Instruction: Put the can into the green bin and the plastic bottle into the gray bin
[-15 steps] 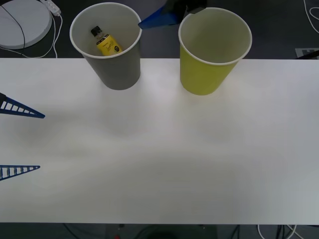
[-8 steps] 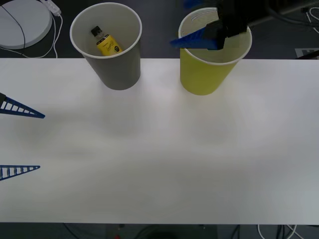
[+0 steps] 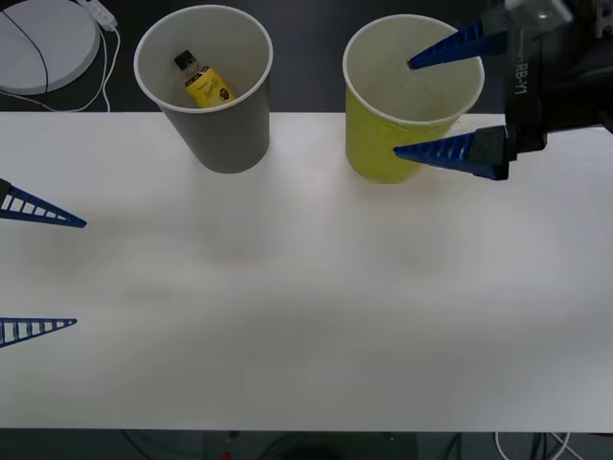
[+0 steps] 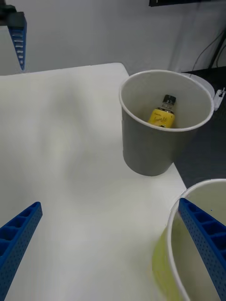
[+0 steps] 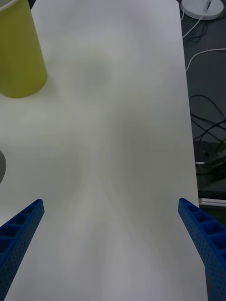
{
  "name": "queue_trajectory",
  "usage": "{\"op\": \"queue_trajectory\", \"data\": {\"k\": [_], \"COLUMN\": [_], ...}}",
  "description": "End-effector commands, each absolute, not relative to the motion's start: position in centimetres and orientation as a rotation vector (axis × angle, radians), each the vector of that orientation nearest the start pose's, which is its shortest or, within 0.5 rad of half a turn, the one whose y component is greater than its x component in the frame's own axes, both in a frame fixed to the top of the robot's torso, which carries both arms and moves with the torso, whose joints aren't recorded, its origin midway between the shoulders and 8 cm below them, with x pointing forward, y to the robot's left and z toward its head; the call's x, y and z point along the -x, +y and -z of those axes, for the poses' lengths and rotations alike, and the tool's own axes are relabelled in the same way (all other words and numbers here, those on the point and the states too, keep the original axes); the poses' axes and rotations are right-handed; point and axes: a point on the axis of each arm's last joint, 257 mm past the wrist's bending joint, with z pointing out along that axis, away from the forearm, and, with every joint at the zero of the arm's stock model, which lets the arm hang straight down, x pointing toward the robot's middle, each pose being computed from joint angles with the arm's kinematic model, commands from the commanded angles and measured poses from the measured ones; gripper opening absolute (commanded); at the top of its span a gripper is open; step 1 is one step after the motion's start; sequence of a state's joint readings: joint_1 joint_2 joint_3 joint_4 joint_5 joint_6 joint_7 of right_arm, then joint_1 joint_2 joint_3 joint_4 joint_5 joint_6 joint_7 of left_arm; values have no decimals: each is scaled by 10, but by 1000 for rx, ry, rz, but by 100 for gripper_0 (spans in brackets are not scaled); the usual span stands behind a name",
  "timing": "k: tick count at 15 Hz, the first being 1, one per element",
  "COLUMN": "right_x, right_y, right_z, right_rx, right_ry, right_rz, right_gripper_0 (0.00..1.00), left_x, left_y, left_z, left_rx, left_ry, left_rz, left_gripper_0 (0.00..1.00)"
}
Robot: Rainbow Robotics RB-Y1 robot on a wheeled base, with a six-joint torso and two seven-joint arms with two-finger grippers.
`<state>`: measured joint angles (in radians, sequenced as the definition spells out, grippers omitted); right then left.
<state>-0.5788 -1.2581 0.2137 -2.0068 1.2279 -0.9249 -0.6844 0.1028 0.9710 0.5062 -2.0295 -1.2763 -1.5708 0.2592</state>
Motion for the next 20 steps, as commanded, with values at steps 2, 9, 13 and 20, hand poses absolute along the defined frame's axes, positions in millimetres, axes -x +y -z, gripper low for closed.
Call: {"op": "queue_trajectory", "data": {"k": [2, 9, 13, 20], "right_x": [-393, -351, -332, -286], "right_y": [-145, -172, -184, -195], "right_z": [7, 44, 68, 105], "right_rx": [1480, 1586, 1627, 1651], "right_ry": [1407, 1286, 1261, 1339], "right_rz": [-356, -340, -355, -484], "right_gripper_0": [100, 100, 100, 100], "left_x": [-312, -312, -312, -312], "left_y": [278, 278, 278, 278], "left_z": [102, 102, 102, 102], "left_rx": [-1663, -1663, -1663, -1663], "left_ry": [1551, 1551, 1551, 1551], "left_rz": [353, 353, 353, 353], "left_gripper_0": [100, 100, 100, 100]}}
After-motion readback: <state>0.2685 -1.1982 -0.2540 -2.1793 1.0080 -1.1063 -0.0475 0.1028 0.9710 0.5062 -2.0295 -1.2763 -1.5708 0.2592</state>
